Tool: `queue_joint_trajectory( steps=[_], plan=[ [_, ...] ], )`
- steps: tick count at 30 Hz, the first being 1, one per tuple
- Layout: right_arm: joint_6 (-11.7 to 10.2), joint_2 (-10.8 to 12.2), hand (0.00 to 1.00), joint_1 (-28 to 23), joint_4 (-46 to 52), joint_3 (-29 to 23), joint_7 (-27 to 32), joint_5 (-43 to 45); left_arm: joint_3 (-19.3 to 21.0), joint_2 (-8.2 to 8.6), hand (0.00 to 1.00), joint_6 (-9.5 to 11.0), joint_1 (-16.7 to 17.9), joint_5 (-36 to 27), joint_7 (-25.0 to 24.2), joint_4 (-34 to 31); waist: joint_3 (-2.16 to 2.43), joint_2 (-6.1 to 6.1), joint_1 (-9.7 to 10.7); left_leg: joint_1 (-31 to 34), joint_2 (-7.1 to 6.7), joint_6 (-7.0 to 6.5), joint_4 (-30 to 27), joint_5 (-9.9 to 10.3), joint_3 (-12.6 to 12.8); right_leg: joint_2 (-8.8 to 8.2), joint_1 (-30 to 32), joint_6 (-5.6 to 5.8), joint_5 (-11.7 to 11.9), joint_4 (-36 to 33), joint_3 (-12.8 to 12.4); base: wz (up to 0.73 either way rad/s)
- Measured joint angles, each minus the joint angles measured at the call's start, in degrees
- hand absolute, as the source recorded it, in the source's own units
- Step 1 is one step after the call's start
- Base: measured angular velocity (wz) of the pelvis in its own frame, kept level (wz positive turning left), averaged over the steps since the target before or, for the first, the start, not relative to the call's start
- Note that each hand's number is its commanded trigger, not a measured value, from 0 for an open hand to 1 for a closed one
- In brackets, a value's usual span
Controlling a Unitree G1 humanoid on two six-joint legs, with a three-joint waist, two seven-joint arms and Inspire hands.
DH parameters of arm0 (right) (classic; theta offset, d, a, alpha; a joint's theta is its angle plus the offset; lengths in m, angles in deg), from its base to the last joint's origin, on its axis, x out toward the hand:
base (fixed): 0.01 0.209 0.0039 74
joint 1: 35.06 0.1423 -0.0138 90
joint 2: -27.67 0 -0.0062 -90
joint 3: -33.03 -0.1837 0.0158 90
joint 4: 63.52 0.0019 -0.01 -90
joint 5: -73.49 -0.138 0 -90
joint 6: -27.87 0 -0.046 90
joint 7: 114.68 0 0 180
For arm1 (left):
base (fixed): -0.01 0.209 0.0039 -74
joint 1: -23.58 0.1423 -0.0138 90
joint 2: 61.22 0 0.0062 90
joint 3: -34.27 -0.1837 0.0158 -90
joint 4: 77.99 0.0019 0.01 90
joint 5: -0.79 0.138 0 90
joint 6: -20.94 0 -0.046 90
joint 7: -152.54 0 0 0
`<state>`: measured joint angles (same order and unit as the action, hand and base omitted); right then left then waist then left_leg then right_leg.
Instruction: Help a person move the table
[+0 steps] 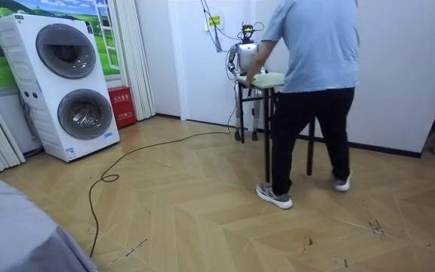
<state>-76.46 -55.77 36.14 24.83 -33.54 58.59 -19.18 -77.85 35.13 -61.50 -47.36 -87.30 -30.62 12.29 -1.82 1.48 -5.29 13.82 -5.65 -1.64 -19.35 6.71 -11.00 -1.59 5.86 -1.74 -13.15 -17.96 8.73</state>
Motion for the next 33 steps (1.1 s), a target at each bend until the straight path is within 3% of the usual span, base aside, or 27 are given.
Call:
queue_joint_trajectory(
  steps=[4, 7, 9, 11, 13, 15, 16, 18, 20, 22, 23, 24, 26, 28, 29, 31, 33],
  plan=[
    [-1.2, -0.1, 1.00, 0.8, 0.0, 0.5, -0.1, 0.3, 0.0, 0.59, 1.00, 0.3, 0.3, 0.0, 0.0, -0.3, 0.20, -0.38, -2.8, 0.8, 0.11, 0.05, 0.5, 0.0, -0.3, 0.06, -0.8, -0.23, 0.1, 1.5, 2.5, 0.38],
    [-1.3, -0.1, 1.00, 1.5, -0.5, 0.4, -0.7, 0.3, 0.1, 1.52, 1.00, 1.0, 0.3, 0.4, -0.2, -0.6, 0.20, -0.37, -3.2, 1.6, 0.10, 0.00, 0.2, -0.2, -0.5, 0.28, -1.4, -0.20, 0.1, 1.5, 3.5, 0.59],
    [-1.4, 0.4, 1.00, 1.4, -1.6, 0.7, -1.8, 0.2, 0.2, 1.23, 1.00, 1.1, 0.5, 0.3, -0.2, -0.5, 0.21, -0.37, -2.9, 1.5, -0.55, 0.05, -0.1, -0.2, -2.4, 0.46, -3.4, -0.19, 0.1, 2.9, 5.8, 0.69],
    [-1.8, 0.4, 1.00, 1.4, -1.9, 0.8, -2.0, 0.2, 0.0, 0.94, 1.00, 1.0, 0.4, 0.3, -0.2, -0.5, 0.21, -0.37, -2.0, 2.0, -0.97, -0.06, -0.1, -0.7, -2.2, 0.46, -4.9, -0.19, 0.1, 4.3, 8.7, 0.95],
    [-1.9, 0.5, 1.00, 1.4, -2.0, 0.8, -2.1, 0.2, -0.1, 0.93, 1.00, 1.0, 0.2, 0.3, -0.2, -0.5, 0.26, -0.18, 0.3, 2.9, -0.61, -1.16, 0.0, -2.0, 2.1, 0.46, -6.1, -0.16, 0.1, 4.7, 12.1, 1.32],
    [-1.9, 0.7, 1.00, 1.3, -2.0, 0.0, -2.3, 0.2, -0.1, 0.92, 1.00, 1.0, -0.3, 0.3, -0.1, -0.5, 0.23, -0.04, 2.6, 3.7, 1.44, -4.02, 1.8, -3.9, 14.3, 0.87, -7.1, -0.34, -0.4, 5.5, 12.3, 1.40],
    [-1.8, 0.7, 1.00, 1.3, -2.0, -0.2, -2.3, 0.2, -0.1, 0.89, 1.00, 0.8, -0.4, 0.3, -0.1, -0.5, 0.22, -0.01, 2.8, 3.7, 1.43, -4.40, 2.3, -4.2, 15.4, 1.01, -7.1, -0.49, -0.8, 5.5, 11.8, 1.05],
    [-1.5, 0.6, 1.00, 1.4, -2.0, -0.7, -2.3, 0.1, -0.1, 0.80, 1.00, 0.3, -0.4, 0.2, 0.0, -0.5, 0.27, 0.26, 2.6, 3.6, 0.19, -3.55, 3.9, -5.2, 14.2, 0.83, -6.9, -0.47, -1.3, 6.3, 11.9, 0.59],
    [-0.9, -0.2, 1.00, 2.2, -1.9, -1.2, -2.2, 0.4, 0.1, 1.16, 1.00, 0.0, -0.3, 0.2, 0.0, -0.4, 0.44, 1.00, 1.5, 3.2, -1.10, 0.42, 8.1, -7.8, 13.7, -0.51, -6.8, -0.59, -1.0, 8.0, 13.8, 0.52],
    [-0.5, -0.4, 1.00, 2.8, -1.9, -1.3, -1.4, 0.4, 0.1, 1.32, 1.00, 0.1, -0.2, 0.0, 0.0, -0.5, 0.58, 1.34, 0.7, 3.3, -0.73, 1.03, 8.4, -8.1, 16.3, -0.95, -7.3, -0.68, -1.1, 8.1, 16.3, 0.54],
    [-0.2, -0.4, 1.00, 3.0, -1.9, -1.2, -0.7, 0.4, 0.2, 1.30, 1.00, 0.2, -0.1, -0.1, 0.1, -0.5, 0.58, 1.34, 0.6, 3.8, -0.08, 0.84, 6.9, -7.5, 19.3, -0.99, -8.0, -0.56, -1.5, 8.2, 18.0, 0.57],
    [0.1, -0.4, 1.00, 3.2, -1.9, -1.2, -0.3, 0.4, 0.2, 1.37, 1.00, 0.4, 0.0, -0.1, 0.4, -0.5, 0.59, 1.35, 0.5, 4.6, 0.01, 0.27, 5.3, -6.8, 20.4, -1.06, -8.1, -0.32, -2.3, 7.7, 18.8, 0.56],
    [0.5, -0.4, 1.00, 3.8, -1.9, -1.2, 0.1, 0.4, 0.3, 1.29, 1.00, 0.7, 0.0, -0.6, 0.5, -0.5, 0.59, 1.34, 0.1, 5.0, -0.32, -1.00, 5.2, -6.2, 20.2, -1.12, -7.8, 0.13, -3.1, 6.9, 19.7, 0.41],
    [0.8, -0.6, 1.00, 4.3, -1.9, -1.2, 0.5, 0.7, 0.4, 1.42, 1.00, 1.0, 0.0, -0.8, 0.5, -0.5, 0.63, 1.39, -0.1, 5.0, -0.96, -3.76, 5.2, -6.2, 19.4, -1.14, -7.8, 0.68, -3.6, 6.0, 19.7, 0.27],
    [0.7, -0.6, 1.00, 4.3, -1.9, -1.2, 0.5, 0.7, 0.4, 1.77, 1.00, 1.1, 0.0, -0.7, 0.6, -0.5, 0.70, 1.50, -0.5, 4.9, -1.05, -7.59, 5.1, -6.1, 18.9, -0.95, -7.8, 1.06, -4.0, 5.2, 19.5, 0.19],
    [0.7, -0.8, 1.00, 4.2, -1.9, -1.2, 0.7, 0.7, 0.4, 2.24, 1.00, 1.1, 0.0, -0.5, 1.3, -0.5, 0.71, 1.52, -0.6, 4.6, -1.10, -7.98, 5.0, -5.8, 17.9, -1.08, -6.8, 1.40, -4.3, 2.6, 17.5, 0.19],
    [0.5, -1.1, 1.00, 4.2, -1.9, -1.3, 0.7, 0.7, 0.2, 2.57, 1.00, 1.2, -0.2, -0.5, 1.6, -0.5, 0.72, 1.53, -0.6, 4.3, -1.11, -8.22, 5.0, -5.5, 16.5, -2.00, -3.4, 2.38, -4.8, 1.2, 11.5, 0.17]
  ],
)
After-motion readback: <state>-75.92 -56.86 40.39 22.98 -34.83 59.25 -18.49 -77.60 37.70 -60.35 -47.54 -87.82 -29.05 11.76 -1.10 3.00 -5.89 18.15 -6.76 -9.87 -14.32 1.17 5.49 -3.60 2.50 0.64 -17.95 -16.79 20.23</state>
